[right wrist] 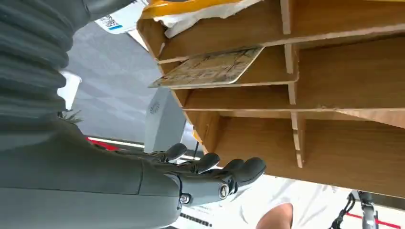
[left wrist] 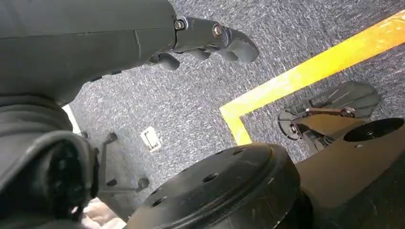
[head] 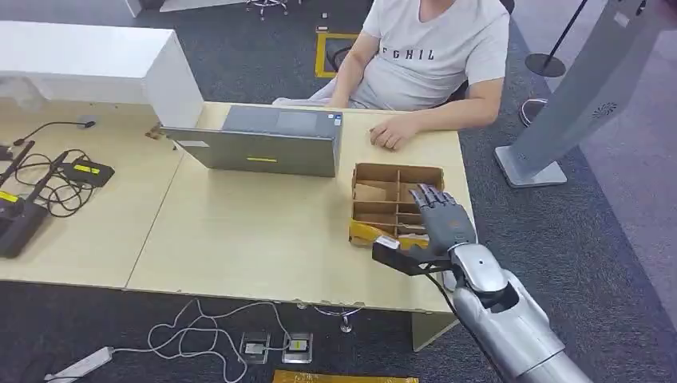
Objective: Pass the card to the sensor for recognition and then transmit it.
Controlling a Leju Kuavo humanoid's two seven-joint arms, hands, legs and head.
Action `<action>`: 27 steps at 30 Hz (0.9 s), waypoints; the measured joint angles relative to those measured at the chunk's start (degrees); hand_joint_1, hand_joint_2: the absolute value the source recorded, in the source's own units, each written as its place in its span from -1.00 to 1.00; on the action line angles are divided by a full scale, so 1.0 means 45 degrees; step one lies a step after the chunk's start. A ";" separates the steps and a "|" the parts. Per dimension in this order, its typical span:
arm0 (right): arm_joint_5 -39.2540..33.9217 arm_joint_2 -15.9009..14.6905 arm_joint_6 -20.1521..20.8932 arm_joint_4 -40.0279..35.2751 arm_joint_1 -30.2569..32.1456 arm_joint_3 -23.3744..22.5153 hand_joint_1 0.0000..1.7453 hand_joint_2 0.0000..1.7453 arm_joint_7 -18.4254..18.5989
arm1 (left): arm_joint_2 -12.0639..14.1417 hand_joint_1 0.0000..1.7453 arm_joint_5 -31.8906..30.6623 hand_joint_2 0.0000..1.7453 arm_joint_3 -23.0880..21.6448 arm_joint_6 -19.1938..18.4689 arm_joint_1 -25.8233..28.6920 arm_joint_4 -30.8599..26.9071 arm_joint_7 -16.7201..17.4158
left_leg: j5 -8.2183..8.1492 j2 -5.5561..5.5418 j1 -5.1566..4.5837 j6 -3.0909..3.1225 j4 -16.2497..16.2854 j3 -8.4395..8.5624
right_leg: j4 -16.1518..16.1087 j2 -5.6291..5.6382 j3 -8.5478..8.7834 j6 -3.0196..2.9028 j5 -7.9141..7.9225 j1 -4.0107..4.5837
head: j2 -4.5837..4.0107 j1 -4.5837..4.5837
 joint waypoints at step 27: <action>-0.0515 -0.0175 -0.0612 -0.0491 0.0015 -0.0078 -1.00 1.00 -0.0218 | 0.0000 -1.00 0.0141 -1.00 -0.0005 0.0044 -0.0004 0.0000 0.0005 | 0.0000 0.0001 0.0000 0.0000 0.0000 0.0001 | 0.0000 0.0003 -0.0001 0.0000 0.0000 0.0000 | 0.0000 0.0000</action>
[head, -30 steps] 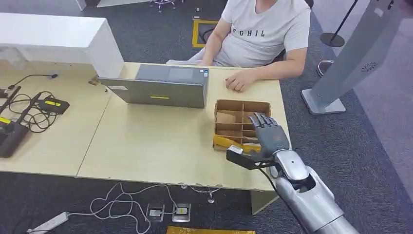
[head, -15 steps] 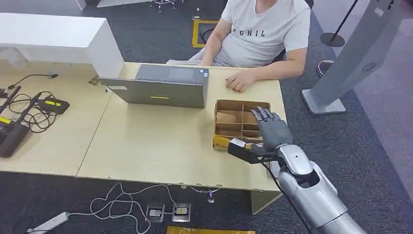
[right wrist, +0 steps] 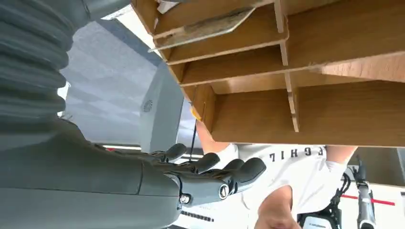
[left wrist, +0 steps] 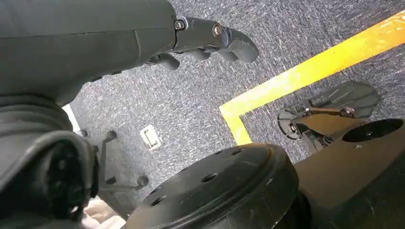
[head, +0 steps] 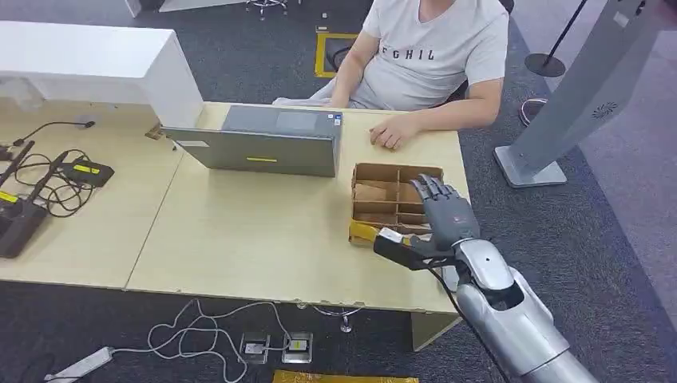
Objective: Pass the card to the sensor for recognition and then transmit it.
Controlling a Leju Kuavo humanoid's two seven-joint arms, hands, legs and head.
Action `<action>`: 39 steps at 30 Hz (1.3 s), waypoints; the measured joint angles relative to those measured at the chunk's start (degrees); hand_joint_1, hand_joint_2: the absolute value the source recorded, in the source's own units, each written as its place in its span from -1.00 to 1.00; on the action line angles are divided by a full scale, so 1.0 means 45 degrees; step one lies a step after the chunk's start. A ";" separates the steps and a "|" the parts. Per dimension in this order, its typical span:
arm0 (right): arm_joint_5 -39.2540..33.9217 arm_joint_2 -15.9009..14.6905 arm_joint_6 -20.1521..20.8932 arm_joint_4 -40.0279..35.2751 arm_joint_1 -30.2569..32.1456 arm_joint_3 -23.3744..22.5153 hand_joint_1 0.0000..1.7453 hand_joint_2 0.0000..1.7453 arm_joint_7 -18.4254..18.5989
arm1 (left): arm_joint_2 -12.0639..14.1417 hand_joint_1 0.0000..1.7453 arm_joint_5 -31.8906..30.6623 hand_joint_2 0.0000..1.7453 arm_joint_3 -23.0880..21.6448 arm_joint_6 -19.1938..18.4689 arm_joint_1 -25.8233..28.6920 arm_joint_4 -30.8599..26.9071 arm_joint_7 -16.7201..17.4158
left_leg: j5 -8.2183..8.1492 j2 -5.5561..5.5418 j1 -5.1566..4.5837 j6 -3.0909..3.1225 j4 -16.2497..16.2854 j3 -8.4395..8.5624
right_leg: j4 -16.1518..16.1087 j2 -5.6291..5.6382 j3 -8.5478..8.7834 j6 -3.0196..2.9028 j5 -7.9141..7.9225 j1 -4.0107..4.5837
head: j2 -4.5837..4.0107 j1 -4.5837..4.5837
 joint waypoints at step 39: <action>0.0039 0.0010 -0.0724 0.1117 0.0166 0.0335 1.00 1.00 -0.0005 | 0.0000 -1.00 0.0053 -1.00 -0.0316 0.0087 -0.0002 0.0000 0.0000 | 0.0000 0.0000 0.0000 0.0000 0.0000 0.0000 | 0.0000 -0.0001 0.0000 0.0000 0.0000 0.0000 | 0.0000 0.0000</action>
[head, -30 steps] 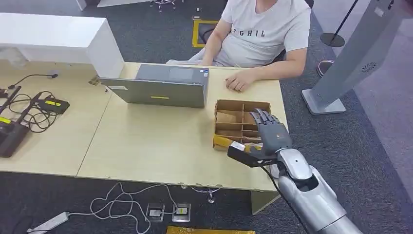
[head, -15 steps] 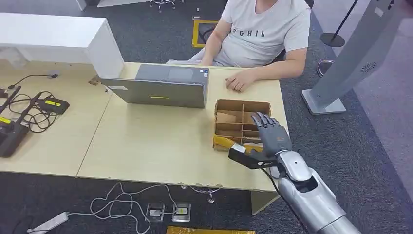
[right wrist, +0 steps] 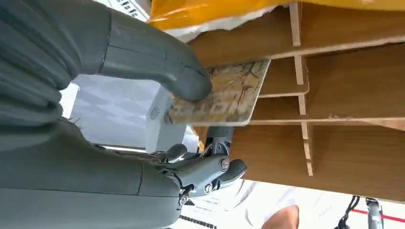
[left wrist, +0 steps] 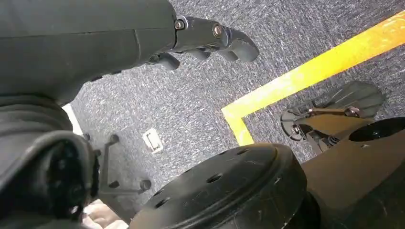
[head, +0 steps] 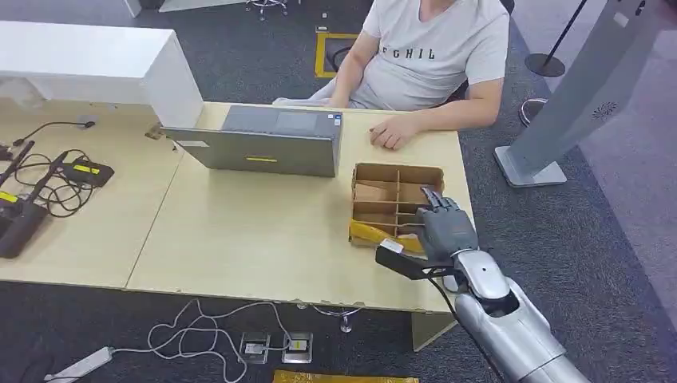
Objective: Pass the card to the sensor for recognition and then transmit it.
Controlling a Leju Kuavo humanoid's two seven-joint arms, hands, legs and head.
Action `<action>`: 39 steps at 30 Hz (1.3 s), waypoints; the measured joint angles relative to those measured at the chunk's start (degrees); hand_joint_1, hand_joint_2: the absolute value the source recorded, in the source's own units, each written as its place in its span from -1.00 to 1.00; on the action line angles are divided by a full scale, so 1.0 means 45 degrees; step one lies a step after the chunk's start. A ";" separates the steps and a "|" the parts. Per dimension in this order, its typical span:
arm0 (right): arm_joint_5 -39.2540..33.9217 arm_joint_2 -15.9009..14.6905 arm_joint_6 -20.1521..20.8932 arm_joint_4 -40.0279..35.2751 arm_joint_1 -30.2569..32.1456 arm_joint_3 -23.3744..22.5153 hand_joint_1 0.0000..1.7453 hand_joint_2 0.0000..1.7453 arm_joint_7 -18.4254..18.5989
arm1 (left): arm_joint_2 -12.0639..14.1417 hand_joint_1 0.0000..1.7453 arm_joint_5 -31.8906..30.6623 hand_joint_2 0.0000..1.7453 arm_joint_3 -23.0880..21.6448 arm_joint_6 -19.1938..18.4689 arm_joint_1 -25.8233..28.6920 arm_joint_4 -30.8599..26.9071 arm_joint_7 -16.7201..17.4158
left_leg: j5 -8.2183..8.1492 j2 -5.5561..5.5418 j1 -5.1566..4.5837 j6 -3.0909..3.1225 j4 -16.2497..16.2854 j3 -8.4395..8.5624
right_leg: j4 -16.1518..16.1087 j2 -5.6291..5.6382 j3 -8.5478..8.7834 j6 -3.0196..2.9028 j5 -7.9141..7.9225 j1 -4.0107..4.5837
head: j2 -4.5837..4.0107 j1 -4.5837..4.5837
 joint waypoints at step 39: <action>0.0136 0.0379 -0.3493 -0.1093 -0.3006 -0.1710 1.00 1.00 -0.1418 | -0.0019 -1.00 -0.0704 -1.00 -0.0330 -0.0151 -0.0119 0.0000 0.0039 | 0.0010 0.0023 -0.0002 -0.0001 0.0003 0.0009 | 0.0003 0.0027 0.0002 0.0002 0.0014 -0.0002 | 0.0000 0.0000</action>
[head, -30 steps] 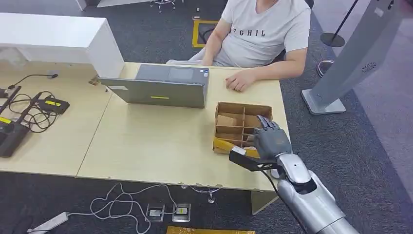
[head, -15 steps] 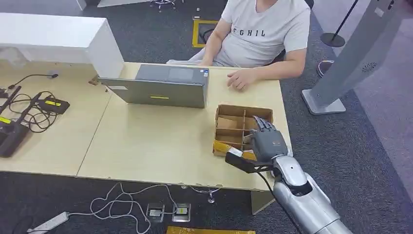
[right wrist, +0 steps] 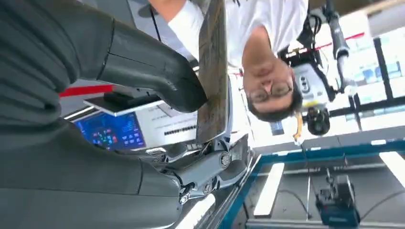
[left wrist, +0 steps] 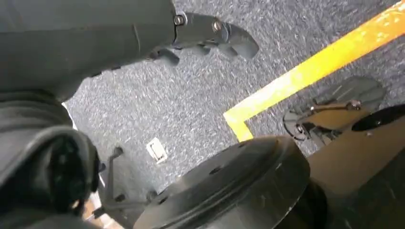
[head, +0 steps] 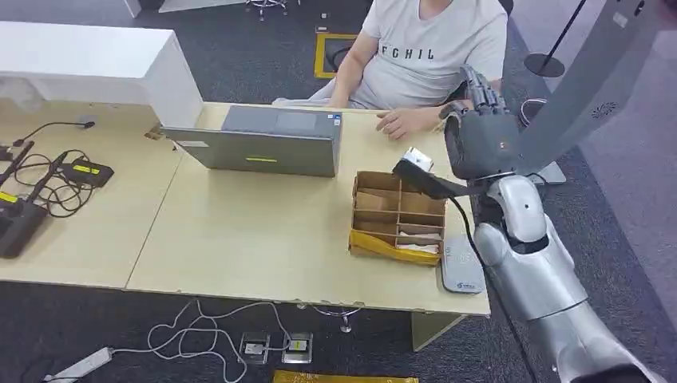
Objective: Pass the card to the sensor for recognition and then transmit it.
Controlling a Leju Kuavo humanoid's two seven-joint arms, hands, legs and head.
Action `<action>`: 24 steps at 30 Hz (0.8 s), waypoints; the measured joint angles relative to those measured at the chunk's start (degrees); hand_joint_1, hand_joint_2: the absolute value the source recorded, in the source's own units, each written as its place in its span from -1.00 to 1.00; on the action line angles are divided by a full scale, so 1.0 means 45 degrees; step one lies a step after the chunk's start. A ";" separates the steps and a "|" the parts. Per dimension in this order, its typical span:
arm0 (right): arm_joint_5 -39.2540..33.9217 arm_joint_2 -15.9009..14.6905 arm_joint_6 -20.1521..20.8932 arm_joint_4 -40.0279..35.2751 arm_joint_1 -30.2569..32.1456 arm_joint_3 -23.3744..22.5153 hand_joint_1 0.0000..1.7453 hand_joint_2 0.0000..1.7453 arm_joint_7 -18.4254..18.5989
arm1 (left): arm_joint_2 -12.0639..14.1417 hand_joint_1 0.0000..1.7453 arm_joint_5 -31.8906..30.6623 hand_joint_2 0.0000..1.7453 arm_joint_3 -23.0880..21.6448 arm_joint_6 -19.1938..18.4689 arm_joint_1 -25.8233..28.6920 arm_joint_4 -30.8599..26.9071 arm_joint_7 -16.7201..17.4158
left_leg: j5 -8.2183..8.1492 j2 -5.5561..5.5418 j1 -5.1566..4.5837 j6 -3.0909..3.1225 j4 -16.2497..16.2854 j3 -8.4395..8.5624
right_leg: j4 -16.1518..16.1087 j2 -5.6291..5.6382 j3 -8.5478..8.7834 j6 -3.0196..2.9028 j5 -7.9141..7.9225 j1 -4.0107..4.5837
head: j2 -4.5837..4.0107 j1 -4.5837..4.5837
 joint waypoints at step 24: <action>0.3088 0.2010 -0.3376 0.7172 -0.2219 0.0073 1.00 1.00 0.0063 | -0.0223 -1.00 -0.1477 -1.00 -0.0228 -0.0350 -0.0480 0.0000 0.0384 | 0.0008 -0.0025 0.0002 -0.0005 -0.0001 -0.0020 | 0.0007 -0.0028 -0.0005 -0.0001 0.0000 0.0002 | 0.0000 0.0000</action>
